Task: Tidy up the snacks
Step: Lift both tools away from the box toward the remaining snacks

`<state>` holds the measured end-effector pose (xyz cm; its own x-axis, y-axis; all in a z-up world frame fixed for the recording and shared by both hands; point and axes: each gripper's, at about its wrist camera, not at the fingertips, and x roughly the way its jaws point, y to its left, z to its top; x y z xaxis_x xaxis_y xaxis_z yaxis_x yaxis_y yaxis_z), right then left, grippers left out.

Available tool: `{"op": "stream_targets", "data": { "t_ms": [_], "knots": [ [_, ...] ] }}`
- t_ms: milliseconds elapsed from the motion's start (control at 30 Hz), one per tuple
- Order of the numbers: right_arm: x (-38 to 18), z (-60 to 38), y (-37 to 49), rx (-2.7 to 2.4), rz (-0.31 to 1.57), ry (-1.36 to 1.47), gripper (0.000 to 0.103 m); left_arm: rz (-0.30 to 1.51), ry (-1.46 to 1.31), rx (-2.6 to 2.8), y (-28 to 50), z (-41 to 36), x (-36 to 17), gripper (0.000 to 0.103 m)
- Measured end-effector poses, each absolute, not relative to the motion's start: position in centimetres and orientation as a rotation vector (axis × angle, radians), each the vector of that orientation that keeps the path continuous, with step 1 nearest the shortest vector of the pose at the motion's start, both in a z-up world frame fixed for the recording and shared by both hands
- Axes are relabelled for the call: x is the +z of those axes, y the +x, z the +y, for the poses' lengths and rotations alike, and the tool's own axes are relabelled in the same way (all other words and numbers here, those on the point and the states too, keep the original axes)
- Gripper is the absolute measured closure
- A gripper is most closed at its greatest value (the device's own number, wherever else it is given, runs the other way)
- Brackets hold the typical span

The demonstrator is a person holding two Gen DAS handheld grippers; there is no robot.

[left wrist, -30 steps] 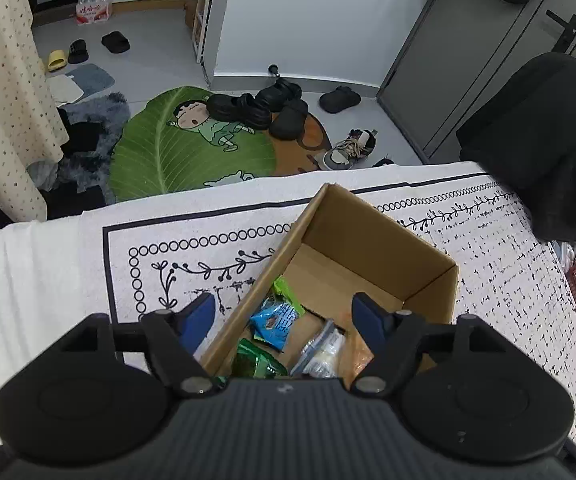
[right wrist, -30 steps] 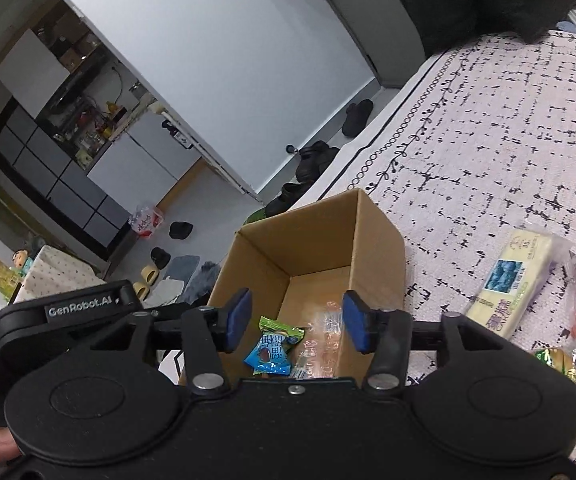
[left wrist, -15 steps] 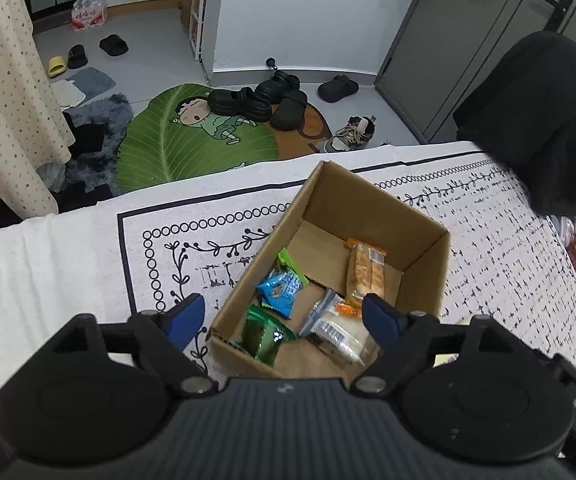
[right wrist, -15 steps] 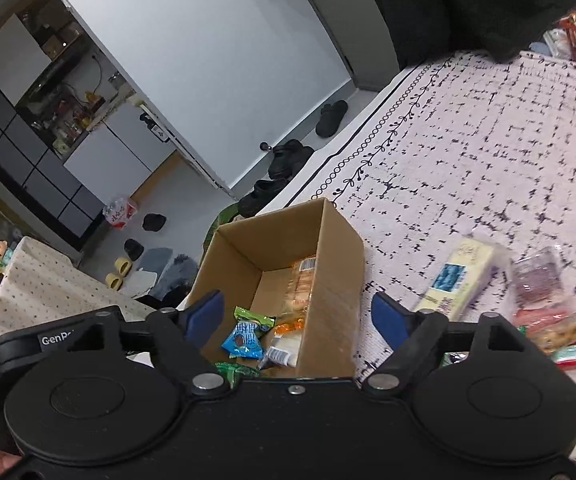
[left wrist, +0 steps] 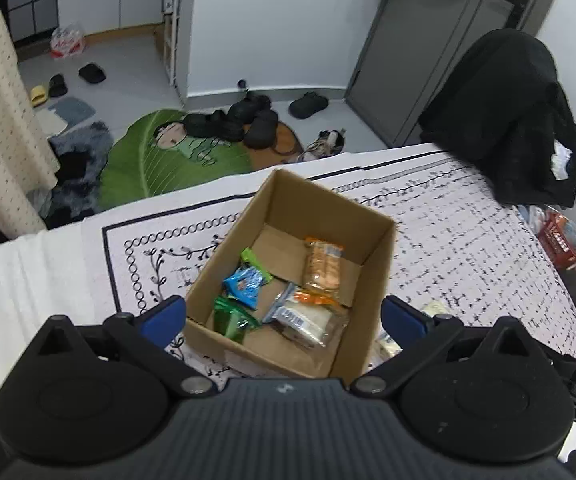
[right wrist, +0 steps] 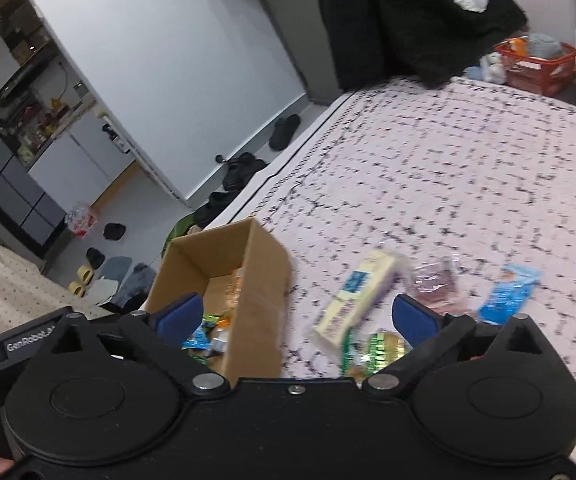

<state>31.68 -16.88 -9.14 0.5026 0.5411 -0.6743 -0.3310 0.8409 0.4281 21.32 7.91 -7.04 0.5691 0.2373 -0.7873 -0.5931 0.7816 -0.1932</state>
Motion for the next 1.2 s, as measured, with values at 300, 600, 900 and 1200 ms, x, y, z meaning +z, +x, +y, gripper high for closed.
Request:
{"op": "stream_targets", "data": {
  "t_ms": [300,600,900,1200],
  "knots": [
    [-9.0,-21.7,32.3,0.471,0.925,0.327,0.000,0.801,-0.410,0.470,21.2,4.9,-5.9,0.000],
    [-10.1,-26.4,33.1,0.387,0.958,0.445,0.000,0.837,-0.400,0.404,21.6,1.5,-6.5,0.000],
    [-11.6,-29.3,33.1,0.331,0.979,0.534,0.000,0.871,-0.406,0.356,21.8,-1.9,-7.9,0.000],
    [-14.5,-31.9,33.0,0.274,1.047,0.627,0.001,0.931,-0.434,0.355,22.3,-3.8,-10.3,0.000]
  ]
}}
